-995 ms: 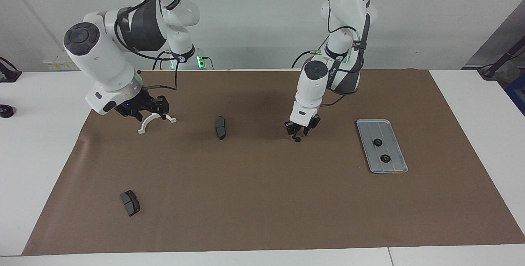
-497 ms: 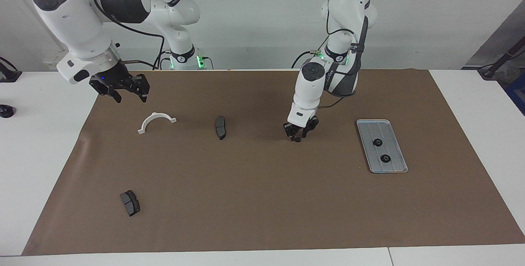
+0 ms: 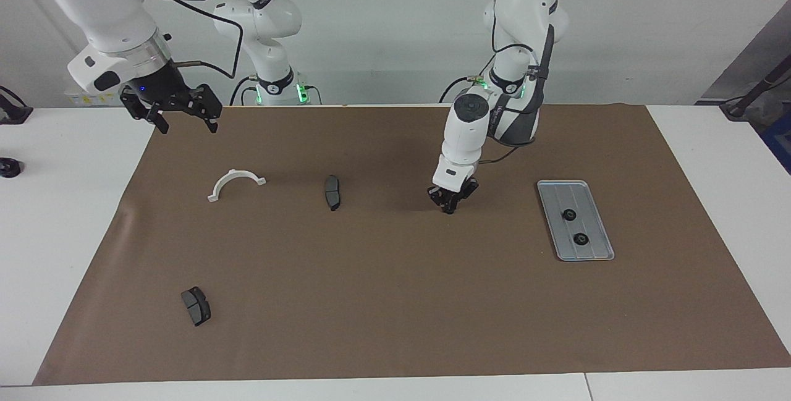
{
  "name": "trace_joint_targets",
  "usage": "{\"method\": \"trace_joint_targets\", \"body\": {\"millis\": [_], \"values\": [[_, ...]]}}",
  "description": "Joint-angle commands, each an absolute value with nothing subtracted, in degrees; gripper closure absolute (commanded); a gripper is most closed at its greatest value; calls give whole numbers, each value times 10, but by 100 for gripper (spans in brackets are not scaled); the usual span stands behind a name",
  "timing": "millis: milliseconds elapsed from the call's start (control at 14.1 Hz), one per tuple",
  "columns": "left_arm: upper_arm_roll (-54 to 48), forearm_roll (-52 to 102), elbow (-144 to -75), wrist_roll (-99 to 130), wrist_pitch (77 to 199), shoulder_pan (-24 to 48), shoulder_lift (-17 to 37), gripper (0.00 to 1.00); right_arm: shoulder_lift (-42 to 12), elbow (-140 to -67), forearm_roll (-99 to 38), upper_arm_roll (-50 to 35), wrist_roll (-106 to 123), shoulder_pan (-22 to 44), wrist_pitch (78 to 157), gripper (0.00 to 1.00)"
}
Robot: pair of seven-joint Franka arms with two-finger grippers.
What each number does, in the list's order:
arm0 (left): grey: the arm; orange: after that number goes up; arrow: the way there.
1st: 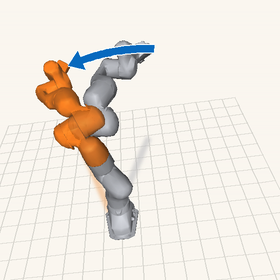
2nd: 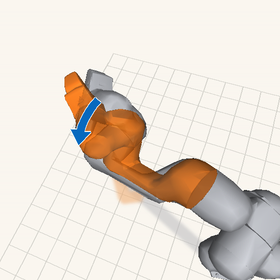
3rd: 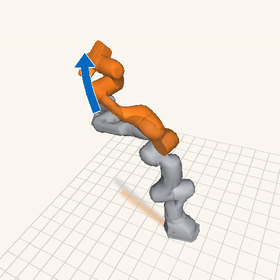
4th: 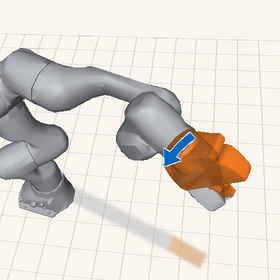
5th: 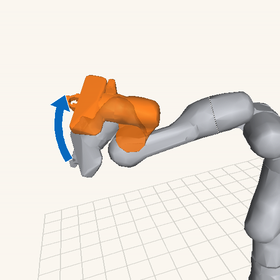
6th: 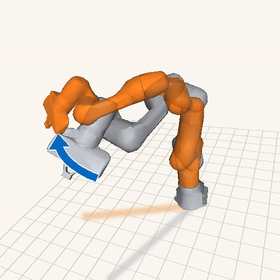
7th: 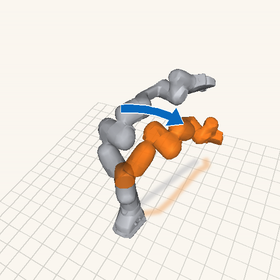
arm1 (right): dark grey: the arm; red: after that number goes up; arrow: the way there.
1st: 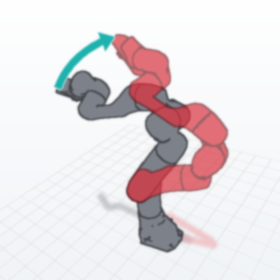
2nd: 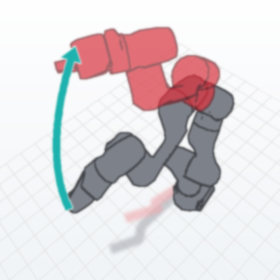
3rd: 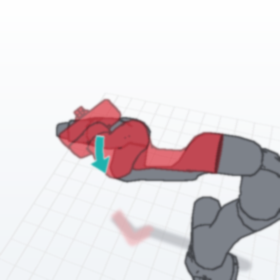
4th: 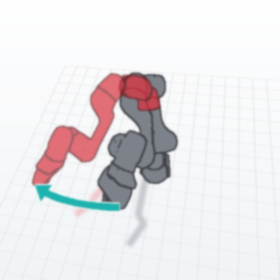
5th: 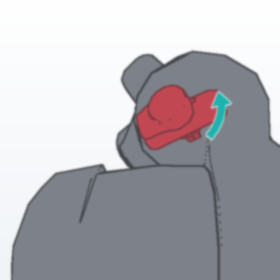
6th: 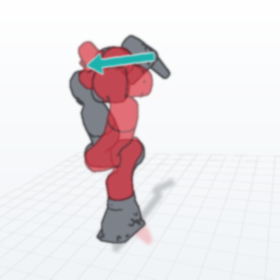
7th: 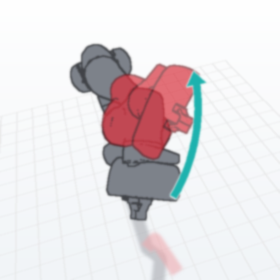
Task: Pick bearing gear from pile to tray
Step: 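Carry the third gear toward the tray while the right arm returns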
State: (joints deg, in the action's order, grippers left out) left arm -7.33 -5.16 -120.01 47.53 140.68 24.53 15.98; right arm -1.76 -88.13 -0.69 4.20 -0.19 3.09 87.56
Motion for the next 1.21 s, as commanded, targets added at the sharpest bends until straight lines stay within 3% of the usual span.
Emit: {"method": "trace_joint_targets", "body": {"millis": [0,426,710,1137], "values": [[-66,-65,-1208,490,1420,255,159,100,-17,-880,-16,45,-11,34,875,0],[-64,-66,-1163,469,1351,215,132,100,-17,-881,-16,42,-11,36,875,0],[-67,-57,-1158,334,1291,117,92,100,-16,-882,-16,42,-8,35,875,0],[-67,-18,-1163,69,1290,-51,91,100,-16,-882,-16,42,-8,35,875,0]]}}
